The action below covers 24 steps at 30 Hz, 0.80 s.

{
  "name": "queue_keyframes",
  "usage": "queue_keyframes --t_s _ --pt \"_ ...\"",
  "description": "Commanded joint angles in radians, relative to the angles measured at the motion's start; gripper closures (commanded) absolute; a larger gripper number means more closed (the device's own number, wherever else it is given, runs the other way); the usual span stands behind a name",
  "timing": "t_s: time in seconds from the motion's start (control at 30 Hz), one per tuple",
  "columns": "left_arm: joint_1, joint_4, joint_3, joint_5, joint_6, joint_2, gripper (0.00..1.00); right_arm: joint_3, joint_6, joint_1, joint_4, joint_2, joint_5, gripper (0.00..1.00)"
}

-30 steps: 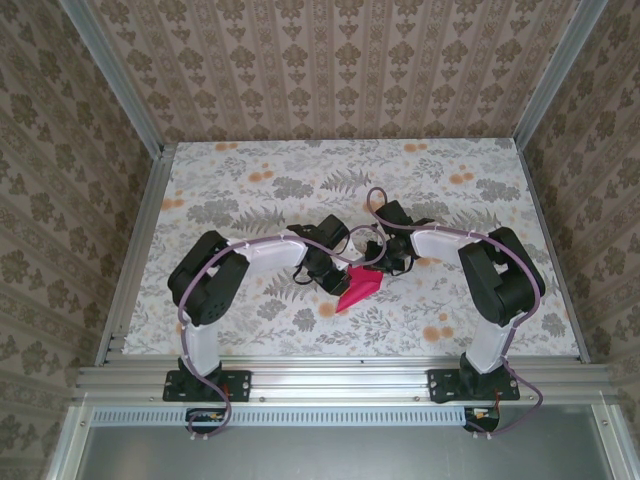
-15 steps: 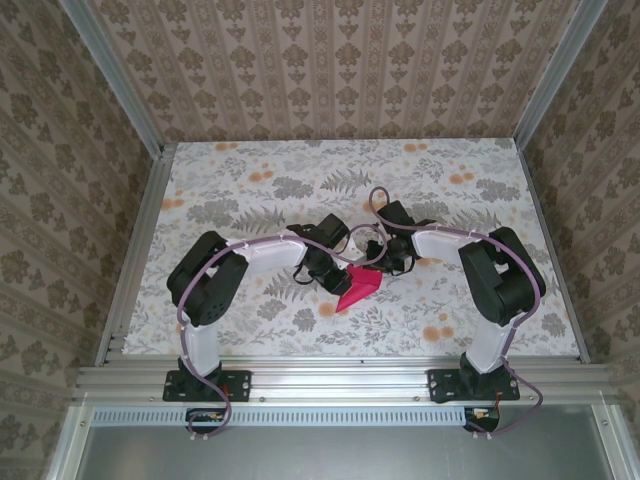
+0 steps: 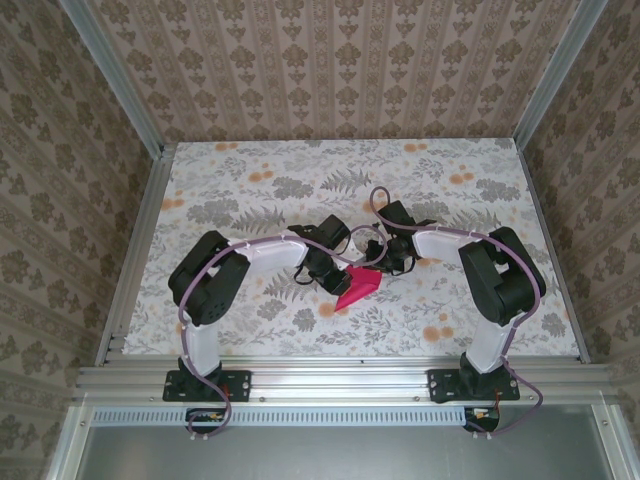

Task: Fold a paper plane with a square sheet of paper (pick it up from the middle)
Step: Third fold the triangle at the center of the table.

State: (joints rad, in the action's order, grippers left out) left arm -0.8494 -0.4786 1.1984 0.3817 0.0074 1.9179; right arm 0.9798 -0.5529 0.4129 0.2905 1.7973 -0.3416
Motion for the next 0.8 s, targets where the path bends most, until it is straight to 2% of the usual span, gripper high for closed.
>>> queue_keyframes --t_s 0.0,0.33,0.6,0.67,0.77 --pt "0.002 0.037 -0.002 -0.028 -0.023 0.001 0.94 -0.024 0.003 0.009 0.033 0.027 -0.004 0.84" --pt "-0.001 0.02 0.008 0.022 -0.013 0.032 0.94 -0.02 -0.014 0.005 0.024 0.0 -0.02 0.8" --pt "-0.003 0.023 -0.005 0.029 -0.012 0.028 0.94 -0.125 -0.112 -0.066 -0.023 -0.274 0.018 0.73" --pt "-0.005 0.025 -0.005 0.028 -0.012 0.029 0.94 -0.184 -0.148 -0.065 -0.066 -0.331 -0.012 0.74" --pt "-0.005 0.024 -0.001 0.033 -0.013 0.032 0.94 -0.308 -0.241 -0.057 -0.19 -0.4 -0.081 0.82"
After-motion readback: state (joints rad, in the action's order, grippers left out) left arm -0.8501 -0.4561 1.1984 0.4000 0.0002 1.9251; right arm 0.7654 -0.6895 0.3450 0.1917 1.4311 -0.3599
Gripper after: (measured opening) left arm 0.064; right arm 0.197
